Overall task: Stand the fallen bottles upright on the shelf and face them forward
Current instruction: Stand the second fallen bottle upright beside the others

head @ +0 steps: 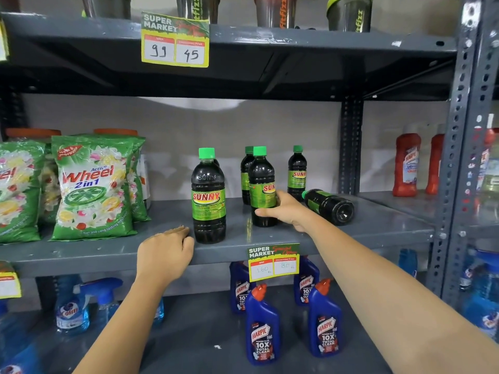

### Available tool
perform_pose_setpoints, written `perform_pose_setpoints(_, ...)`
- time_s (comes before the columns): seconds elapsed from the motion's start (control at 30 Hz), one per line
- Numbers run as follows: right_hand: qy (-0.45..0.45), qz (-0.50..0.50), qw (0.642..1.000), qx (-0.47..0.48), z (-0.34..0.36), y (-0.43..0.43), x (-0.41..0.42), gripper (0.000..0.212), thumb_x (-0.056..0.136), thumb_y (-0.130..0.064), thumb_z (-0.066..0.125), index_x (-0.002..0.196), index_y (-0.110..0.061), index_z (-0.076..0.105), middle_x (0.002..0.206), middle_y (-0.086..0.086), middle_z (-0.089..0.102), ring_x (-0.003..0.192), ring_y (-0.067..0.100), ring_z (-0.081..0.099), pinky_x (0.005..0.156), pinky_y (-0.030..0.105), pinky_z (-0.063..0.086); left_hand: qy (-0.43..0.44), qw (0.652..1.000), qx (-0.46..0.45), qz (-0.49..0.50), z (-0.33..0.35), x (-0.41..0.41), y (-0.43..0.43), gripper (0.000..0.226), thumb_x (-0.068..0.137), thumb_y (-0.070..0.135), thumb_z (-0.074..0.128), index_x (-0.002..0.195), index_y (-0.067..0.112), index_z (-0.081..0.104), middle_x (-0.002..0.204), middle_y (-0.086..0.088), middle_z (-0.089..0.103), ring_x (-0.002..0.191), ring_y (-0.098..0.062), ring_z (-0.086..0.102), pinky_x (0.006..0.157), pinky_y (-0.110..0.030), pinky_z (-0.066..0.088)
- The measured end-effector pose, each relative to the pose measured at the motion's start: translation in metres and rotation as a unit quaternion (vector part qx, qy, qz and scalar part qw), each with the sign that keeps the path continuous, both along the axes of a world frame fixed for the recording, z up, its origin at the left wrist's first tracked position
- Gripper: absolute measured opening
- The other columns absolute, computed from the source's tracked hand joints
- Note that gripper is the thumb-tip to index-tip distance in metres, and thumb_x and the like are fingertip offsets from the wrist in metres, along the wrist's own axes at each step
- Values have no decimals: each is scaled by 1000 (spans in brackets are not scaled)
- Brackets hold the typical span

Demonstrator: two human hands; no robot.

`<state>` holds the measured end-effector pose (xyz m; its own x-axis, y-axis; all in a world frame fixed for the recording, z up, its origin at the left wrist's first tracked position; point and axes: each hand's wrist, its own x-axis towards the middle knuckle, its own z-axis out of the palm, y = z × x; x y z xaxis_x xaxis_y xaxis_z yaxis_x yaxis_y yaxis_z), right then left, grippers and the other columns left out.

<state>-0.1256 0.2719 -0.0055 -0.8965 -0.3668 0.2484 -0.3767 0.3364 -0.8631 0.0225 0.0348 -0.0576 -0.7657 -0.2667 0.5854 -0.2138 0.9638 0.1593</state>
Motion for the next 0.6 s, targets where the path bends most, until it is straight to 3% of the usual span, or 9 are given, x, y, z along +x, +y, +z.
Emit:
perform_pose_setpoints(0.1, 21, -32, 999, -1, -8, -3, -4, 84, 68, -34, 87, 138, -16, 42, 129, -1, 56, 114, 14, 52, 89, 28, 41, 2, 1000, 5, -2, 0, 0, 1, 43, 93, 30, 34, 128, 29, 59, 139, 7, 54, 118, -23, 56, 85, -32, 47)
perform_pose_setpoints(0.2, 44, -59, 997, 9, -9, -5, -1, 86, 66, -40, 87, 135, -17, 40, 115, -7, 51, 106, 11, 48, 86, 28, 39, 3, 1000, 3, -2, 1, 1, 2, 43, 93, 30, 34, 128, 28, 59, 139, 6, 54, 118, -23, 56, 85, -32, 47)
perform_pose_setpoints(0.4, -12, 6, 999, -36, -3, 0, -2, 74, 75, -16, 83, 138, -18, 44, 135, 2, 56, 107, 13, 52, 88, 29, 39, 3, 1000, 1, 1, 1, 2, 2, 44, 94, 31, 33, 130, 28, 57, 139, 5, 54, 119, -23, 56, 86, -32, 47)
perform_pose_setpoints(0.6, 16, -49, 998, -44, -8, -3, -4, 87, 64, -29, 90, 136, -20, 43, 131, -1, 55, 108, 13, 52, 91, 29, 42, -3, 1000, 6, 5, 1, 2, 3, 44, 93, 29, 33, 129, 29, 58, 139, 5, 54, 117, -25, 57, 84, -33, 46)
